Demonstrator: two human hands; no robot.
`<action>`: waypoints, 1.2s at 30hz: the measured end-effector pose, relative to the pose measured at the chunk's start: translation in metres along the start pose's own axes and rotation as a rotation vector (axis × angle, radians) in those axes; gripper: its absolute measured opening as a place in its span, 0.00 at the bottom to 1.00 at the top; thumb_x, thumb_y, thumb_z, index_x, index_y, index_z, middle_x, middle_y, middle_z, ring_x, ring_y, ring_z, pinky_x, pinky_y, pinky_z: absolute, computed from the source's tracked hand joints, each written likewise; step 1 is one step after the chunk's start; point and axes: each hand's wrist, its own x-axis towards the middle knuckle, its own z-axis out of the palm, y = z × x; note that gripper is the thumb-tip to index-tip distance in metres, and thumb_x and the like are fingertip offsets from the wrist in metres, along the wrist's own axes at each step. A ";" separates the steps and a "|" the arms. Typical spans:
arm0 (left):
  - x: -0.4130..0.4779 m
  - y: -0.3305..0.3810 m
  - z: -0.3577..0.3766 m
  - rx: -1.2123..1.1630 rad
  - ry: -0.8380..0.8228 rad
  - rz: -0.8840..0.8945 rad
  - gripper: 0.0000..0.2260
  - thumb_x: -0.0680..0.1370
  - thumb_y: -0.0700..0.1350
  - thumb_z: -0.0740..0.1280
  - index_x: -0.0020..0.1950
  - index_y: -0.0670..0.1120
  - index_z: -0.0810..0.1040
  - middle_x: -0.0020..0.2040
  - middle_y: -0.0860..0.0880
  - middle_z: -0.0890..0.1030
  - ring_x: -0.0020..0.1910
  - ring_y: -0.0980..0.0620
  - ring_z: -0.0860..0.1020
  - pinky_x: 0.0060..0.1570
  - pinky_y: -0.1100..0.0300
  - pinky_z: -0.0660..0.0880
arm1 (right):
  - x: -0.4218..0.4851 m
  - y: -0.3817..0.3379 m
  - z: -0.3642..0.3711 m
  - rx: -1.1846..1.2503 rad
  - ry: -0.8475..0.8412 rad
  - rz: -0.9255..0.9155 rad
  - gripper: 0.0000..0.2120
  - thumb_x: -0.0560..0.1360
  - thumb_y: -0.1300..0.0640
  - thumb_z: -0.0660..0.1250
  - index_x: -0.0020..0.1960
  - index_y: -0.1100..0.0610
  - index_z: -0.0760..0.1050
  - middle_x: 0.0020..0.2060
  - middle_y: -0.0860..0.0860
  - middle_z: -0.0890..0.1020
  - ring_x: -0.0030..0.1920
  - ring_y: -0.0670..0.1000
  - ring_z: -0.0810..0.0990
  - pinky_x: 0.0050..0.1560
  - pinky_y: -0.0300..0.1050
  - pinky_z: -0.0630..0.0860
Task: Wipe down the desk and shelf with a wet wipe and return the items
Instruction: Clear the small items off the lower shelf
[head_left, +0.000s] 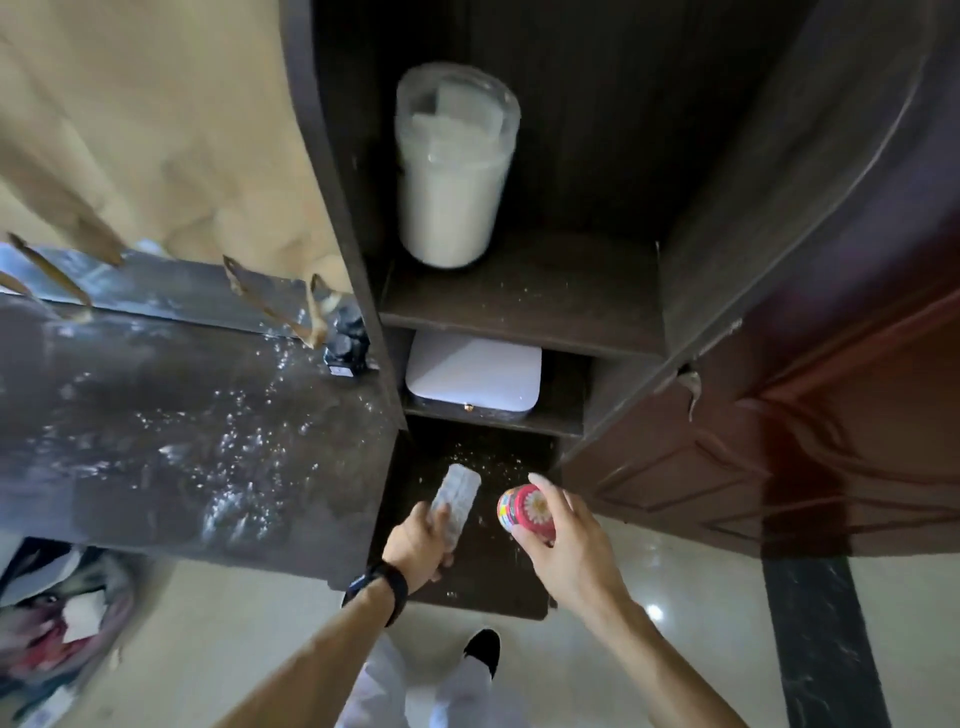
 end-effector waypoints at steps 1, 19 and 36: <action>-0.011 0.005 -0.008 -0.051 0.028 0.020 0.17 0.82 0.58 0.56 0.50 0.45 0.71 0.32 0.47 0.81 0.19 0.55 0.72 0.22 0.62 0.68 | 0.002 -0.009 -0.009 0.025 0.027 -0.015 0.28 0.76 0.42 0.68 0.73 0.40 0.63 0.63 0.45 0.73 0.61 0.49 0.76 0.58 0.40 0.72; -0.035 0.113 -0.081 -0.358 -0.008 0.122 0.06 0.82 0.53 0.60 0.57 0.53 0.71 0.41 0.52 0.83 0.25 0.57 0.72 0.27 0.64 0.65 | 0.079 -0.095 -0.034 0.058 0.181 -0.145 0.28 0.79 0.48 0.66 0.76 0.46 0.61 0.70 0.52 0.69 0.67 0.56 0.73 0.63 0.48 0.73; -0.039 0.099 -0.063 -1.187 0.029 -0.128 0.13 0.80 0.37 0.62 0.64 0.41 0.73 0.56 0.46 0.82 0.56 0.49 0.81 0.53 0.56 0.77 | 0.083 -0.093 -0.007 0.257 0.202 0.007 0.37 0.77 0.46 0.69 0.78 0.52 0.55 0.69 0.55 0.74 0.63 0.52 0.79 0.62 0.48 0.78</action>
